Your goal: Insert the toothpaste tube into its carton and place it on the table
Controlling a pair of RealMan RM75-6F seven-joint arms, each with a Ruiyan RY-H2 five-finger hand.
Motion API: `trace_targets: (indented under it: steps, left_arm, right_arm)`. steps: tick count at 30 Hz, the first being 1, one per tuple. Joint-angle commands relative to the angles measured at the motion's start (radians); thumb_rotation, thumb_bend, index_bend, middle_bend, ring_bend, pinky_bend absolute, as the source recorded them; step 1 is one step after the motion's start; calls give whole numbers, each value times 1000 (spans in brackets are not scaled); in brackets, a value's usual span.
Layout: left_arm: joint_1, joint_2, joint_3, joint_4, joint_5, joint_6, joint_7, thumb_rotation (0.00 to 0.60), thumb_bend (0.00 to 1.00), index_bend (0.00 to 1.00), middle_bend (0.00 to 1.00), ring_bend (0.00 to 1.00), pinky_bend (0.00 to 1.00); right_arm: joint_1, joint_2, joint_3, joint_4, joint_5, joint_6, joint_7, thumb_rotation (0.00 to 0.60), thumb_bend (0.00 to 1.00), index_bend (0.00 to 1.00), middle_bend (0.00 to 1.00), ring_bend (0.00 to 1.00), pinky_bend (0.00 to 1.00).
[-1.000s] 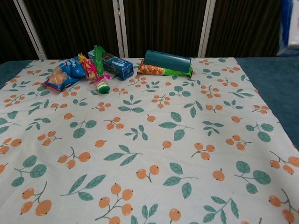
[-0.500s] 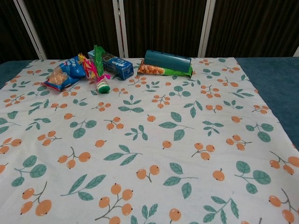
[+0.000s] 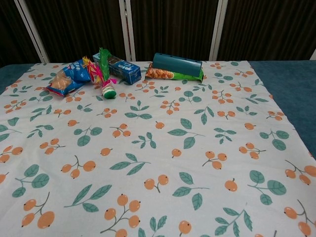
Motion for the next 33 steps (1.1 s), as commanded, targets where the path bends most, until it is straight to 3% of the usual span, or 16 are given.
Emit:
trace_targets:
  steps: [1,4,7,19,25,28,33]
  left_arm:
    - [5,2,-5,-5,-1,-4,-1,600,35,353,343,300,402]
    - [10,4,-12,-13,-3,-10,0,600,35,353,345,300,402]
    - [15,7,-20,-22,-10,-23,-1,600,36,353,346,300,402]
    - [30,17,-47,-45,-21,-61,-8,600,36,351,346,300,402]
    - [35,20,-56,-47,-11,-73,-11,600,36,351,348,300,402]
    - [37,22,-59,-47,-5,-78,-12,600,36,351,349,300,402]
    - [39,26,-67,-53,-8,-95,-34,600,36,351,351,300,402]
  right_arm:
    - [-1,6,-3,-5,12,-5,5,600,466,305,450,411,409]
    - [-1,5,4,-5,31,1,8,600,493,479,580,563,501]
    - [0,8,6,-1,30,7,3,600,541,570,651,635,543]
    - [8,11,-38,29,12,-11,-52,600,543,554,653,633,543]
    - [30,5,-154,192,7,-116,-175,600,543,554,653,633,543]
    - [44,-42,-241,316,-28,-162,-252,600,543,554,653,633,543]
    - [71,-149,-435,564,-167,-265,-385,600,542,554,653,633,543]
